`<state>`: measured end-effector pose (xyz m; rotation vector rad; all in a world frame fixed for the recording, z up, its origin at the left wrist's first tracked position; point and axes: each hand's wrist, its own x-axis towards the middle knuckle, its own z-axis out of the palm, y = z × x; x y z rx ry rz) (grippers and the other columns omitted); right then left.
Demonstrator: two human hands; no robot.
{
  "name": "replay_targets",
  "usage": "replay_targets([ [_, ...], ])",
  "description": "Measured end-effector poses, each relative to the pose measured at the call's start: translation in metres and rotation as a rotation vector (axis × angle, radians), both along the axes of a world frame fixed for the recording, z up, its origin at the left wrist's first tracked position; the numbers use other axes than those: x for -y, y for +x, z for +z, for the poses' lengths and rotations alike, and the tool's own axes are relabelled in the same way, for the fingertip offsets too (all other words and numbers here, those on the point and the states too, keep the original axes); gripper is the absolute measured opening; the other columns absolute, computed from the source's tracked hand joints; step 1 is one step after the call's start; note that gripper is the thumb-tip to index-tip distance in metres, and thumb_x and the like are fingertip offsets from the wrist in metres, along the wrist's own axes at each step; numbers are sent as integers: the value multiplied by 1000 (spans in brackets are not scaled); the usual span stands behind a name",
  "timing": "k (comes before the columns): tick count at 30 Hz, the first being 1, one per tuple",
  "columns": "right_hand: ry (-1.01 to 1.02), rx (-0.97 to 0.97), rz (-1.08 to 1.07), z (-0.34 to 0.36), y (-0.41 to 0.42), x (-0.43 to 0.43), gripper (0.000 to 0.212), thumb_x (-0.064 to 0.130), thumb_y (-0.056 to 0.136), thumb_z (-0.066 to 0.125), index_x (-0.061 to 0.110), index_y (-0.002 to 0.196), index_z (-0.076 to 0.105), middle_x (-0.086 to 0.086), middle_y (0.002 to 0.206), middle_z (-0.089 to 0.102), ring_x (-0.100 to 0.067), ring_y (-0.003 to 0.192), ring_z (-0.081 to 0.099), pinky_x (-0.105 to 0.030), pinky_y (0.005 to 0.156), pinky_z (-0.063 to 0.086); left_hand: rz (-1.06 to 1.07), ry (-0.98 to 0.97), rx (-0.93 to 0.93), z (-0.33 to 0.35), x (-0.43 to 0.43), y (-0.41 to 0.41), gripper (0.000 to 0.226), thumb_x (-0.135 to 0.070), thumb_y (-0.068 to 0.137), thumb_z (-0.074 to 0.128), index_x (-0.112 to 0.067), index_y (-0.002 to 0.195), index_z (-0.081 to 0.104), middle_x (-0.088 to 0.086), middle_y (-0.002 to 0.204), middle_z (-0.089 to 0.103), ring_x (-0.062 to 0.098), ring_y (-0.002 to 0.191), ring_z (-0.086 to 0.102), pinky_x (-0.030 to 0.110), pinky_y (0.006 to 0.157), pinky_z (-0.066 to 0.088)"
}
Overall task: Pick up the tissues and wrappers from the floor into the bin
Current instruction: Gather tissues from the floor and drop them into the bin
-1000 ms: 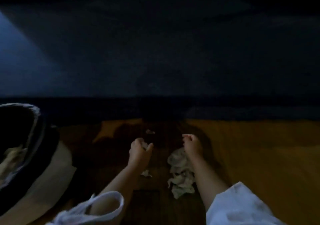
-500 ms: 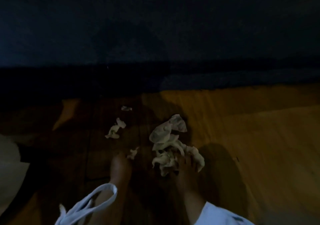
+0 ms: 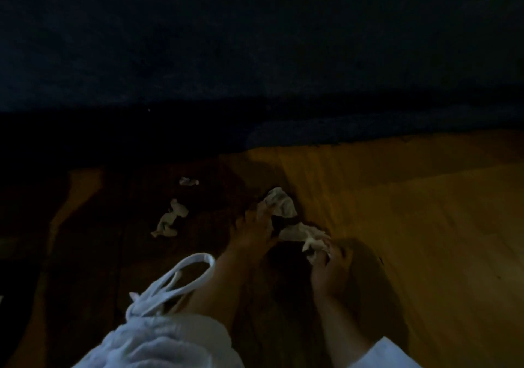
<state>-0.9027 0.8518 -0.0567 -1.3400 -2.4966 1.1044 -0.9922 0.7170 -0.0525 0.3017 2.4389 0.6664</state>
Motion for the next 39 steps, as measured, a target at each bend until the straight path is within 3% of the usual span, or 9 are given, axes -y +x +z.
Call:
replay_targets([
  [6,135,284,325,-20,11,2,54,46,92,44,25,141,33,-5,153,20,-31,137,23,-44,110,27,-115,-167,-107,-32,-3,5,45,-26,99,36,-20,143,28,7,150,23,32,137,23,43,109,28],
  [9,163,196,419,-22,7,9,45,32,94,47,21,137,38,-3,147,34,-26,132,34,-36,104,33,118,155,19,-33,10,8,38,-16,98,37,-14,136,39,7,143,35,26,130,36,35,107,34],
  [12,12,50,358,-19,-12,22,39,18,91,55,10,127,47,-11,127,53,-27,118,51,-29,90,39,429,359,-144,-20,38,8,33,-13,97,35,-11,129,45,11,133,45,26,115,49,36,94,45],
  [16,19,-230,395,-16,-47,47,45,6,86,61,7,129,50,-5,128,54,-16,119,48,-24,94,37,557,46,-358,-24,91,-13,51,-34,95,29,-10,139,37,18,144,34,36,127,39,48,101,39],
  [20,54,-230,508,-17,-81,66,27,14,83,52,-4,100,63,-25,111,58,-37,102,58,-27,82,39,588,-219,-306,-39,133,-38,66,-47,95,37,-6,145,24,22,151,20,39,139,18,50,113,18],
  [24,96,-135,560,-18,-103,70,28,15,87,56,4,112,60,-19,131,46,-37,120,46,-40,98,42,497,-302,-114,-54,142,-71,77,-60,88,37,-12,146,20,19,151,21,38,138,19,51,114,17],
  [28,221,164,778,-38,-97,60,55,42,94,38,23,144,29,-4,159,2,-32,145,2,-52,117,11,475,-69,-104,-48,123,-86,78,-59,80,56,-19,142,31,17,146,34,38,133,33,53,110,28],
  [33,232,235,904,-51,-97,46,80,64,82,11,20,148,15,-6,158,8,-26,146,-1,-49,119,-1,334,-35,-150,-64,123,-71,77,-77,79,34,-36,143,26,1,150,30,30,139,26,56,113,18],
  [39,211,351,1004,-32,-95,59,55,31,98,38,33,146,12,-5,158,1,-35,144,-1,-57,114,8,394,-201,-200,-44,124,-26,48,-50,95,33,-27,137,42,3,150,28,26,140,20,51,110,20],
])
